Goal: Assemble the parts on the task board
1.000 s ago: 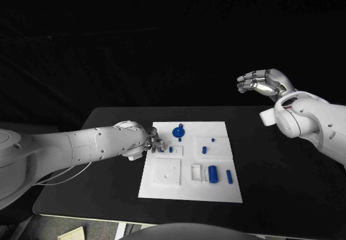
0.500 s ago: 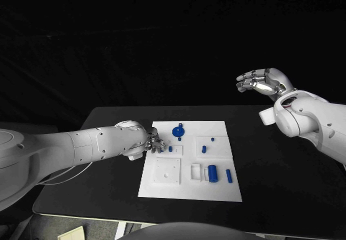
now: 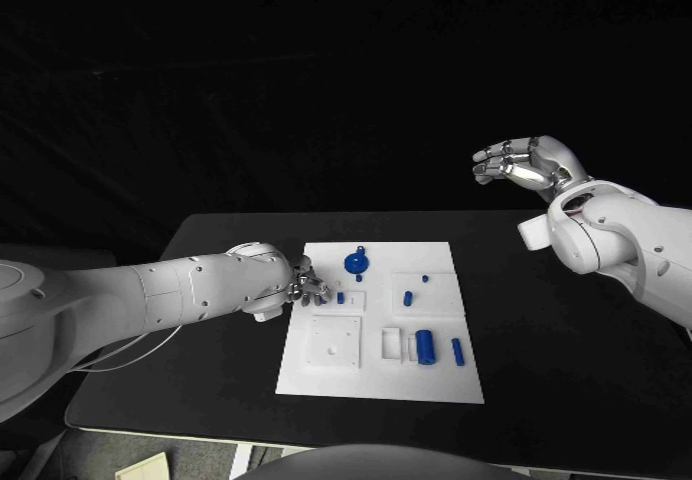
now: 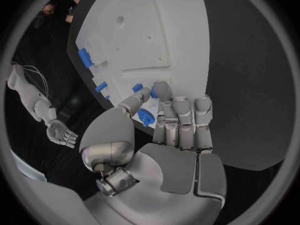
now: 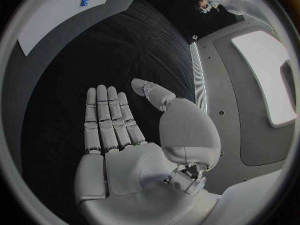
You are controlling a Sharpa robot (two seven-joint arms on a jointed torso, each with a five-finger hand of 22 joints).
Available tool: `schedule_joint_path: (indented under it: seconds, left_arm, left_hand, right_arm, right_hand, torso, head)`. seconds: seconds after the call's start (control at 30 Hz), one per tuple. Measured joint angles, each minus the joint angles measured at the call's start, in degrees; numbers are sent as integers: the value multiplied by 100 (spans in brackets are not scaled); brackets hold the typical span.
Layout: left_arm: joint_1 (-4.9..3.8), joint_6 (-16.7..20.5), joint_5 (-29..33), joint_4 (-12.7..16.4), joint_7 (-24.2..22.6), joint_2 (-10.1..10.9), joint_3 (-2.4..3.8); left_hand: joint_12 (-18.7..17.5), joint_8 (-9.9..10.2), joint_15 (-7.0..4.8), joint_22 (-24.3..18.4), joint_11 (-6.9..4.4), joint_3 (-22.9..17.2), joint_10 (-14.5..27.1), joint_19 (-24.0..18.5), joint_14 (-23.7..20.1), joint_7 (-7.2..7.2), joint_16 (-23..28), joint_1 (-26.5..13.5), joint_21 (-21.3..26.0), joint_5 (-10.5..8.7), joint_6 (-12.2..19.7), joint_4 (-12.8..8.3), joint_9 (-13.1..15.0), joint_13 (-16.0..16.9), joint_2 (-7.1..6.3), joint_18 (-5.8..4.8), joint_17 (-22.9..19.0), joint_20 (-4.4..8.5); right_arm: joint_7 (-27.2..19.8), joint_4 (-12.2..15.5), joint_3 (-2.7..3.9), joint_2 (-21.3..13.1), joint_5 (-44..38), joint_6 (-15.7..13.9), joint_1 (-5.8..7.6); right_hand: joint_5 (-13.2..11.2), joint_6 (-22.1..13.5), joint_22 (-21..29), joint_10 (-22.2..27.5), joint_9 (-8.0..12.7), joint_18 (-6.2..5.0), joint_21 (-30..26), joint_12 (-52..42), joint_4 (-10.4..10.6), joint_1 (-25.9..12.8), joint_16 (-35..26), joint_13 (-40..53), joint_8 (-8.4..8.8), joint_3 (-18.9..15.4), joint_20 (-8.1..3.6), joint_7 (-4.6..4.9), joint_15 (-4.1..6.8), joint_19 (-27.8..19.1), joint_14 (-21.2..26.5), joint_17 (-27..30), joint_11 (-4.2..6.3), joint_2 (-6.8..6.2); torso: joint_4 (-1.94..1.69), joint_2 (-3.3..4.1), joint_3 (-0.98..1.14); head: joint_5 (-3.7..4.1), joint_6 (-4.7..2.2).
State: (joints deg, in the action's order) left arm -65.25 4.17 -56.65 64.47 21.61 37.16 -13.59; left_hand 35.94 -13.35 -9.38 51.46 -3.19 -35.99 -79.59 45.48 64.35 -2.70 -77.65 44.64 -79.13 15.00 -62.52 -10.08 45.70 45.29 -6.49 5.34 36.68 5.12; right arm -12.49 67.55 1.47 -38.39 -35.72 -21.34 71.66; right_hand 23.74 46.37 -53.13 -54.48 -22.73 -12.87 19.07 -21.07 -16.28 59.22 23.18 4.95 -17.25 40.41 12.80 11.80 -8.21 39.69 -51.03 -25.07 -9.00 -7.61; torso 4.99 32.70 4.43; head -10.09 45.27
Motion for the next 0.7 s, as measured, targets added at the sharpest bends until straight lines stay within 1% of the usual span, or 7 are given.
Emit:
schedule_joint_path:
  seconds: [0.07, 0.23, 0.27, 0.33, 0.43, 0.57, 0.7]
  left_arm:
    - [0, 20, 6, 22, 0, 23, 4]
    - [-3, 73, 53, 81, -2, 128, 12]
    - [-3, 88, 64, 88, -3, 158, 14]
    - [0, 121, 87, 94, -2, 237, 20]
    - [10, 157, 167, 115, 1, 331, 44]
    - [13, 194, 412, 118, -48, 361, 192]
    - [8, 215, 834, 111, -247, 395, 299]
  left_hand:
    - [0, 79, 23, -4, 30, -26, 31, 0, -28, 46, 0, -9, 18, -174, 65, 129, -1, 6, -163, 0, 0, 0]
    - [0, 102, 51, -4, 62, -121, 80, 12, -62, 66, 0, 46, 18, -280, 267, 331, -43, 14, -444, 0, 0, 12]
    - [0, 95, 61, -3, 83, -126, 100, 21, -52, 41, 0, 78, 18, -353, 322, 350, -53, 15, -488, 0, 0, 21]
    - [0, 86, 91, -3, 103, -117, 121, 34, -37, -186, 0, 144, 18, -594, 729, 401, -264, 20, -554, 0, 0, 8]
    - [0, 53, 132, -3, 123, -127, 142, 41, -37, -228, 0, 182, 18, -703, 915, 469, -220, 20, -591, 0, 0, 1]
    - [0, 7, 163, -4, 175, -124, 195, 41, -69, -270, 24, 220, 49, -755, 1060, 515, -229, 20, -629, 0, 1, 1]
    - [-118, -104, 265, -36, 249, -78, 469, -111, -256, -313, 155, 233, 164, -1142, 1240, 561, -261, -9, -687, -1, -45, -7]
  right_arm:
    - [0, 1, 0, -2, 0, 0, 0]
    - [0, 3, 0, -6, 0, -1, -4]
    - [0, 4, 0, -8, 0, -1, -7]
    - [0, 6, 0, -15, 0, -1, -11]
    - [1, 13, 0, -26, 0, -1, -13]
    - [1, 19, 0, -37, 0, -2, -19]
    - [1, 21, 0, -40, 0, -2, -25]
  right_hand:
    - [0, 0, 0, 0, 0, 0, 0, 0, 0, 0, 0, 0, 0, 0, 0, 0, 0, 0, 0, 0, 0, 0]
    - [0, 0, -5, 0, 0, 0, 0, 0, 0, 0, 0, -5, 0, 0, 0, 0, 0, 0, 0, 0, 0, 0]
    - [0, 0, -5, 0, 0, 0, 0, 0, 0, 0, 0, -5, 0, 0, 0, 0, 0, 0, 0, 2, 0, 0]
    - [0, 0, -5, 0, 0, 0, 0, 0, 0, 0, 0, -5, 0, 0, 0, -1, 1, 0, 0, 5, 0, 0]
    - [0, 1, -5, 0, 0, 1, 0, 0, 0, 0, 0, -5, 0, 0, 0, -1, 4, 0, -4, 6, 0, 0]
    - [0, 1, -5, 0, 5, 0, 0, 0, 0, 0, 0, -11, 0, 0, 0, -1, 4, 0, -4, 6, 0, 0]
    - [0, 1, -4, 0, 5, 1, 0, 0, 0, 0, 0, -11, 0, 0, -1, -1, 4, 1, -4, 6, 0, 0]
  torso:
    - [0, 0, 0]
    - [-1, -1, 0]
    - [0, -1, -1]
    - [0, -1, 0]
    - [0, -1, -2]
    - [-1, -1, -2]
    - [-2, -1, -2]
  head:
    - [0, -3]
    - [0, -16]
    - [0, -20]
    - [6, -28]
    - [14, -38]
    - [21, -43]
    - [25, -48]
